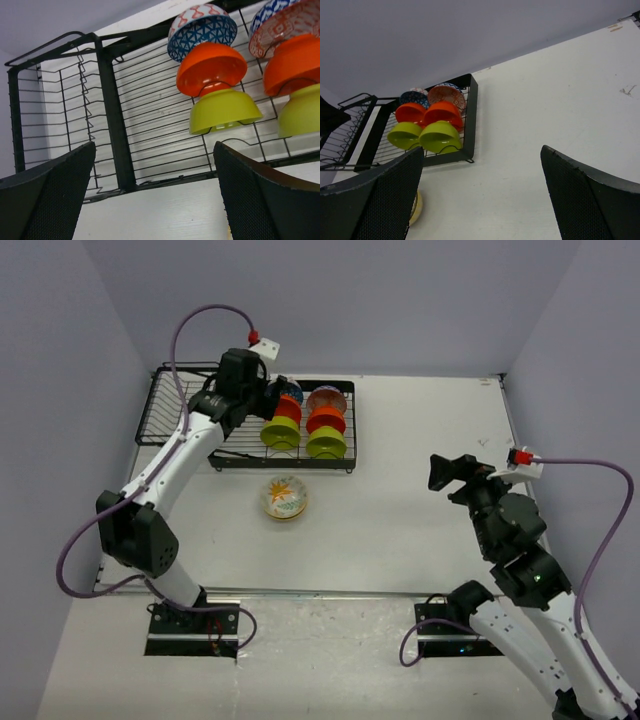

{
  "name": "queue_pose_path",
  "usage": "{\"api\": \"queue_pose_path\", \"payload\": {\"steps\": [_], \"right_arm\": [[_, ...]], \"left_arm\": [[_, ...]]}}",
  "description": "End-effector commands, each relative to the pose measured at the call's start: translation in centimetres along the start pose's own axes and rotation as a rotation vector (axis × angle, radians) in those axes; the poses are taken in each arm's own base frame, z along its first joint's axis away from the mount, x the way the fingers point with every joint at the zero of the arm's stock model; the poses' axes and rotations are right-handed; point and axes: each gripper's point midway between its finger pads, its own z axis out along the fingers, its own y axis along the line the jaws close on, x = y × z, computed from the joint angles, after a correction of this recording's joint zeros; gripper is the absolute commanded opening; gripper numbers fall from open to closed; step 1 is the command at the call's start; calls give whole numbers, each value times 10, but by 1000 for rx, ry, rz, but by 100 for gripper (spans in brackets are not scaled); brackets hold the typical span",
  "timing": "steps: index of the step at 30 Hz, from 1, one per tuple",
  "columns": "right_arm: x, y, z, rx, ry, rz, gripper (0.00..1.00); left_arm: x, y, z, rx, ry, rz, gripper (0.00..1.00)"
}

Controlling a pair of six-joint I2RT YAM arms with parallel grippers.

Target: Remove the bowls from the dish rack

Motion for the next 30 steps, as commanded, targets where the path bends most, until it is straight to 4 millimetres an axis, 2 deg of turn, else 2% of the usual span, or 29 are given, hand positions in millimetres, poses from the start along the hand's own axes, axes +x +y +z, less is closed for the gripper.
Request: {"api": "queue_pose_path", "payload": {"steps": [1,2,4,5,9,11,14,18,19,26,30], "right_arm": [[-13,13,3,-44,-29,-24,99],[-12,13,3,-49,-25,-28,99],[-10,10,3,-44,-25,-37,99],[-9,9,1,-44,-22,-40,99],[-10,10,-4,-72,-35,-32,99],[-6,11,-4,-82,-24,-35,99],[-3,12,-3,-86,-14,-41,99],[1,16,-2,-108,8,-54,99],[2,17,-3,-111,11,-59,99],[2,21,-7,-151,6,-57,99],[0,20,-10,-156,-2,-55,99]], "left_arm": [[-18,-11,18,35,-58,279,100],[-14,-20,30,46,-33,325,100],[-8,-36,39,104,-27,375,100],[3,-43,45,130,-7,409,100],[26,-60,62,156,11,519,97],[30,-62,69,140,26,519,95],[47,-68,83,125,83,539,93],[50,-71,93,98,76,556,90],[56,-74,95,116,84,568,89],[80,-83,119,123,105,619,71],[83,-76,128,62,85,666,64]]}}
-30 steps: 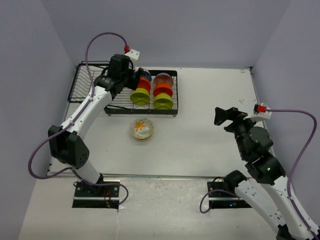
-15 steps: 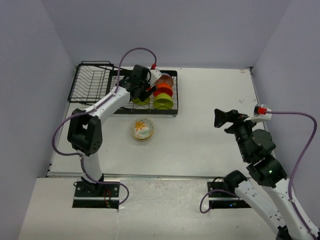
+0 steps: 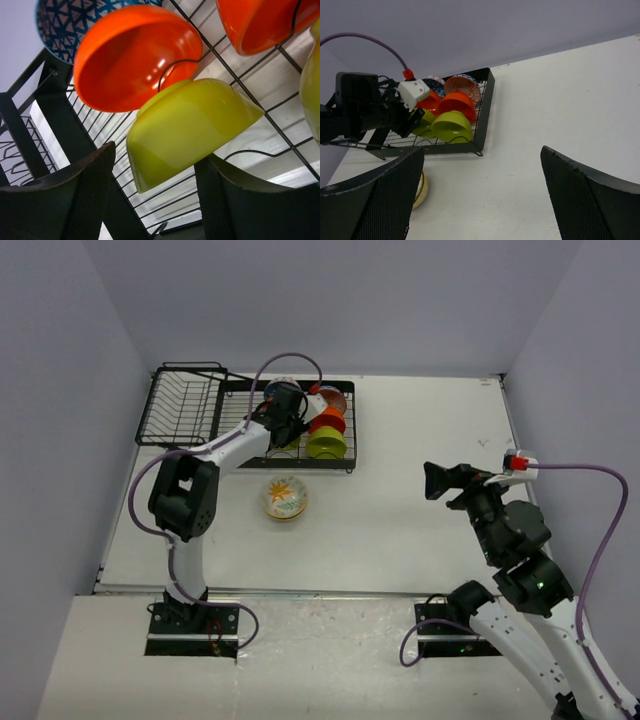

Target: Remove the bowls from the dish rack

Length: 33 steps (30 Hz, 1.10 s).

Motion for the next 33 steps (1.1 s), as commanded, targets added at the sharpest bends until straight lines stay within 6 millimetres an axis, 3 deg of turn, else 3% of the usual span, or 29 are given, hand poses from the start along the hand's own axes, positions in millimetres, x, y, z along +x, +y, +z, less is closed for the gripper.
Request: {"api": "queue_pose_path", "payload": {"steps": [1,5,6,13,15,21,23,28,33], "right_arm": [[-7,4,-1,-28,-29,-5,99],[-7,4,-2,-27,-31,-6,99],[-7,4,-1,-27,-30,-5,99],[-7,4,-1,-25,-26,-8,99],[-7,4,-1,-24,-27,-8,99],[-6,4,0,-21,-24,-9,99],[-6,3,-1,-20,-25,-11,99],[-6,3,-1,-20,-25,-8,99],[-6,3,0,-18,-24,-10,99]], "left_arm": [[-8,11,7,-80,-42,52,64],[-15,11,13,-77,-66,61,60],[-14,10,15,-75,-63,67,55],[-5,0,23,-58,-41,80,48],[-3,-2,26,-56,-33,84,42],[-8,1,18,-77,-40,73,18],[-7,2,17,-90,-42,63,16],[-7,3,13,-112,-36,55,0],[-13,12,2,-165,-68,57,0]]}}
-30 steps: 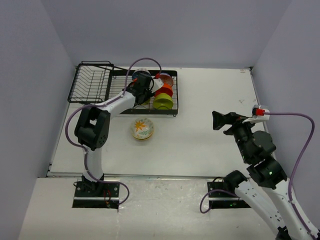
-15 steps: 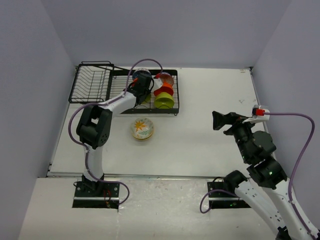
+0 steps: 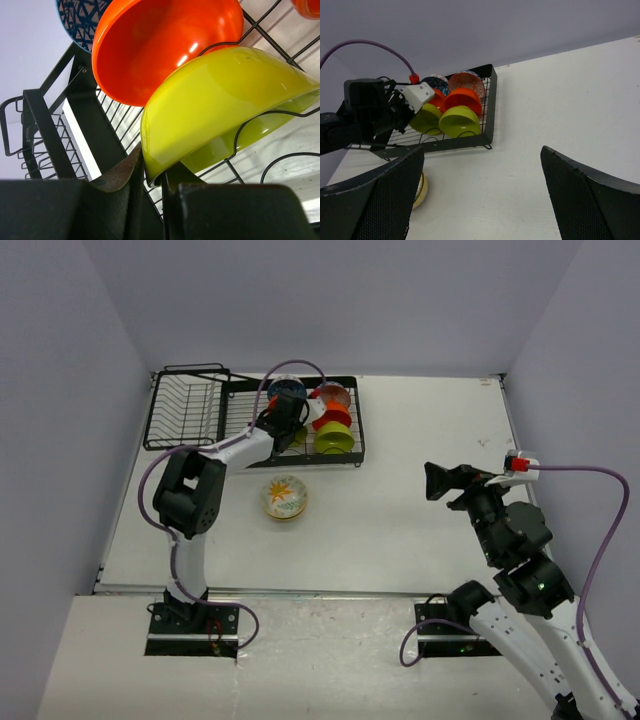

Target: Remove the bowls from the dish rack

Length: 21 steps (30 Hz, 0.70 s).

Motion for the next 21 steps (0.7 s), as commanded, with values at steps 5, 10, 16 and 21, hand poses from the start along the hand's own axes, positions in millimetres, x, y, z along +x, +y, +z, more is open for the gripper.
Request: {"api": "queue_pose_path", "payload": {"steps": [5,10,16,21], "right_arm": [[-5,3,2,-11,-17,-8,99],[-5,2,3,-4,-15,-13,99],[-6,0,3,8,-20,-11,99],[-4,0,5,12,-12,-15,99]], "left_arm": [[-31,35,-35,-166,-110,-27,0],[-43,62,-58,-249,-170,-100,0],[-46,74,-72,-318,-205,-171,0],[-52,76,-82,-343,-252,-239,0]]}}
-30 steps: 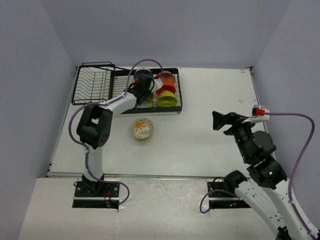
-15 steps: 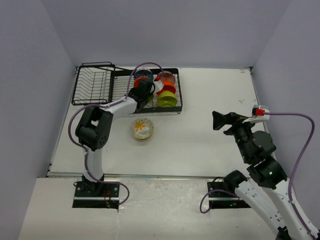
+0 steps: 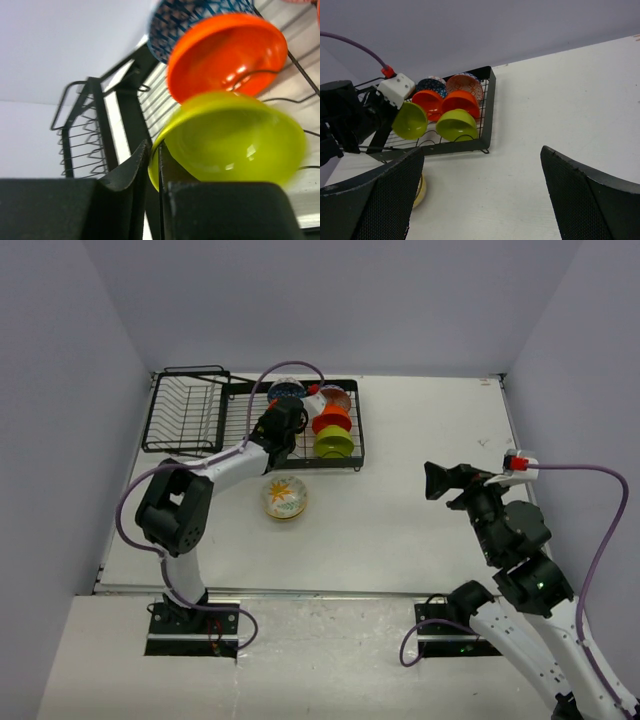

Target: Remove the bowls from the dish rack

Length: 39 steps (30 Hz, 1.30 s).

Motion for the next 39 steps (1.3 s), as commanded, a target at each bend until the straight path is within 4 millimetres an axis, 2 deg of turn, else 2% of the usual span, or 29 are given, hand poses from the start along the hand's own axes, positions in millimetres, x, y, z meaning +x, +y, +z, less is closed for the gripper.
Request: {"api": "queue_pose_path", "payload": {"steps": [1,12,20,22,23,24,25,26,27,28,29,31,33,34,35,36,37,38,39], "right_arm": [[-5,1,4,6,-14,-12,99],[0,-6,11,53,-3,-25,99],[-1,-5,10,45,-6,-21,99],[-1,-4,10,41,-4,-19,99],[-1,-3,10,36,-2,-21,99],[0,-3,10,34,0,-21,99],[0,-3,10,34,0,-21,99],[0,-2,10,31,1,-20,99],[0,-2,10,31,1,-18,99],[1,-2,10,30,3,-19,99],[1,-2,10,30,3,-19,99],[1,-2,10,29,4,-17,99],[1,-1,10,24,4,-17,99],[2,-1,10,22,7,-17,99],[1,-1,10,23,5,-17,99],[1,-1,9,21,4,-16,99],[1,-1,9,21,4,-16,99],[1,-1,9,21,1,-15,99],[1,-1,9,20,3,-16,99]], "left_arm": [[-46,53,-30,-155,-159,-179,0],[-60,68,-53,-148,-199,-247,0],[-48,61,-55,-120,-108,-421,0],[-39,50,-51,-69,-14,-520,0],[-39,41,-48,-13,2,-557,9],[-36,35,-47,5,28,-592,41],[-28,27,-47,14,71,-684,53],[-28,19,-46,58,84,-736,61],[-25,13,-45,104,101,-782,77],[-13,7,-41,131,154,-878,98],[-13,-7,-42,212,175,-934,100],[-13,-22,-39,283,178,-1002,100],[-4,-39,-31,299,216,-996,100],[-1,-44,-26,304,232,-982,100],[-5,-41,-21,297,230,-979,100],[7,-52,-12,291,282,-949,94],[13,-52,-8,275,307,-932,90],[16,-49,-4,255,319,-923,75],[21,-51,0,244,333,-918,67]]}}
